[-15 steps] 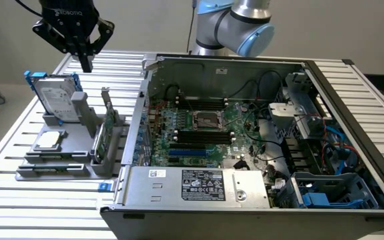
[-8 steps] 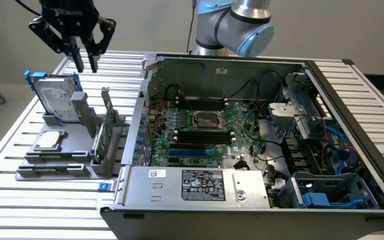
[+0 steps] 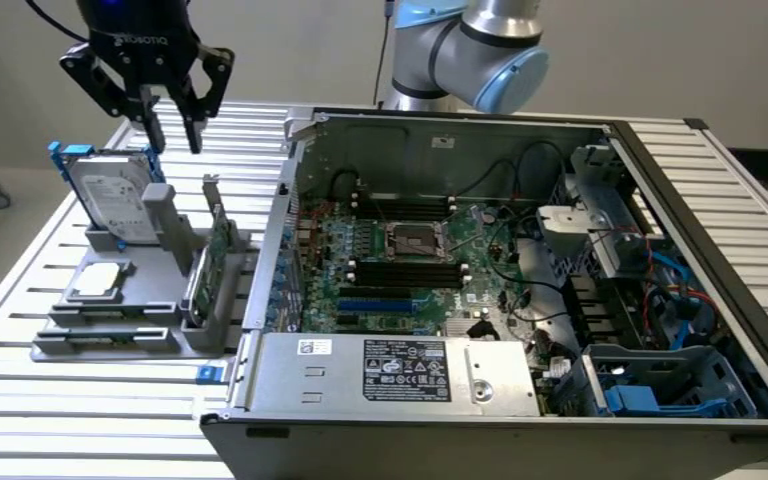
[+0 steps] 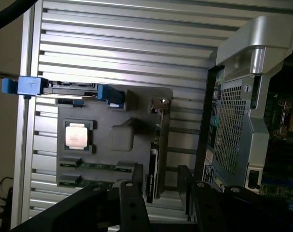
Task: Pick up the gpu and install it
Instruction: 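Pick up the gpu and move the gpu toward the slot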
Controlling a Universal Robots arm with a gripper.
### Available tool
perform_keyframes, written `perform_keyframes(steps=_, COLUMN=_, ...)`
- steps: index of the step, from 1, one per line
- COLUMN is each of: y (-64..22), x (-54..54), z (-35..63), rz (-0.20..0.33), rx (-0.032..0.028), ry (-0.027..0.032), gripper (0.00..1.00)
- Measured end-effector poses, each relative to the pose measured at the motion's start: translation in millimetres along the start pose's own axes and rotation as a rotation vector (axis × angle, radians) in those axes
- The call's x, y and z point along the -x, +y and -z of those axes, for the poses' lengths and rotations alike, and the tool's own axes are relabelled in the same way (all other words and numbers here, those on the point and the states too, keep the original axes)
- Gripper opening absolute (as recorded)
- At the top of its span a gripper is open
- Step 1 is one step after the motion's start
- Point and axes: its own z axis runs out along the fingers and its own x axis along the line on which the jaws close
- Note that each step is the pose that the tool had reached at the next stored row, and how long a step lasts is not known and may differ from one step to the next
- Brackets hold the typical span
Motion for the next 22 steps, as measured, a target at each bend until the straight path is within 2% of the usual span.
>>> perform_keyframes(steps=12, y=-2.0, x=-5.1, z=-22.0, rz=-0.011, rx=0.0003, ry=-0.0002, gripper=0.42)
perform_keyframes(steps=20, y=-5.8, x=-11.4, z=-36.7, rz=-0.029, rx=0.001, ry=-0.0005, gripper=0.42)
perform_keyframes(steps=22, y=-9.1, x=-12.0, z=-40.2, rz=-0.03, rx=0.0009, ry=-0.0003, gripper=0.42)
